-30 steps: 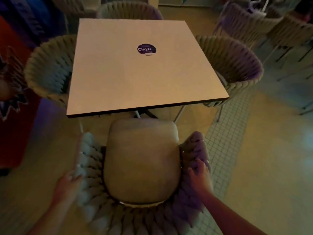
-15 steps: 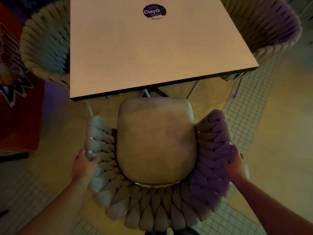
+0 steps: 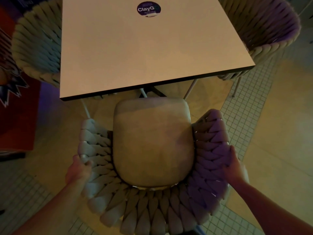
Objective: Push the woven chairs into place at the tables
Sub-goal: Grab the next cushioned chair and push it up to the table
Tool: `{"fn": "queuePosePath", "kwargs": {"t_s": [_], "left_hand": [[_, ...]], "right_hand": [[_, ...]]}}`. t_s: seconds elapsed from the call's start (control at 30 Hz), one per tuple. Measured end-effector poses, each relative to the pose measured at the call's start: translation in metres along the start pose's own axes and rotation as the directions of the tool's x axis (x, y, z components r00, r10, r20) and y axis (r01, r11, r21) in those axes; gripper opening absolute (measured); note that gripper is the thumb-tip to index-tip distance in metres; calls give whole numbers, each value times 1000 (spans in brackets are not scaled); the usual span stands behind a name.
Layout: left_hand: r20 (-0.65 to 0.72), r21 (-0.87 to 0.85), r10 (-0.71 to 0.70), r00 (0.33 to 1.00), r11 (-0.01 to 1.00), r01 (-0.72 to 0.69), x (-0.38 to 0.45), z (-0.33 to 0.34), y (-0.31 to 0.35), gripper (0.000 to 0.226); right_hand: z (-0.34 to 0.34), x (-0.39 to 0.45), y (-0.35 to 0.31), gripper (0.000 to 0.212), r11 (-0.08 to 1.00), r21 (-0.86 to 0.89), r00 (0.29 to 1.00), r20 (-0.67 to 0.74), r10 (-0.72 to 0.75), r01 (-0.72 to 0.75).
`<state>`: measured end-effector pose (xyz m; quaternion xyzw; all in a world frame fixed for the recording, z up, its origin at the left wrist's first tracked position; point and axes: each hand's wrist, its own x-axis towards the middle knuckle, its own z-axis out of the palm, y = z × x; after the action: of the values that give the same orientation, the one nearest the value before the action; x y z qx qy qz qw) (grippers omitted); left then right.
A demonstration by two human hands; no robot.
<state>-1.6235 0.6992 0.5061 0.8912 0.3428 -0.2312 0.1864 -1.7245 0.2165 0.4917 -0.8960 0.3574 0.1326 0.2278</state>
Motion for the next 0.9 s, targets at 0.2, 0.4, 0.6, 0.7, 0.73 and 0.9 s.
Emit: {"fn": "queuePosePath", "kwargs": {"t_s": [0.2,0.4,0.6,0.7,0.73,0.9], "left_hand": [[11,-56,-35,999,998,35,-32,19,4,45],[17,-124,-61,998,990,62,-57,42,23,44],[-1,-123,-67,998,990,67,-67,62,48,47],[1,-140,-60,998,988,60,-69,69,59,46],[1,-145,-56,998,988,55,-69,70,61,45],[10,-162,-54,999,985,55,-69,71,62,46]], "right_hand": [[-22,26,18,81,997,-10,997,18,-74,74],[-50,67,32,84,992,-7,991,42,-126,126],[-72,100,44,87,988,-13,985,77,-153,154],[-81,118,46,87,987,-24,983,89,-158,161],[-83,121,47,87,987,-25,983,90,-159,162],[-85,125,45,88,986,-3,981,96,-169,170]]}}
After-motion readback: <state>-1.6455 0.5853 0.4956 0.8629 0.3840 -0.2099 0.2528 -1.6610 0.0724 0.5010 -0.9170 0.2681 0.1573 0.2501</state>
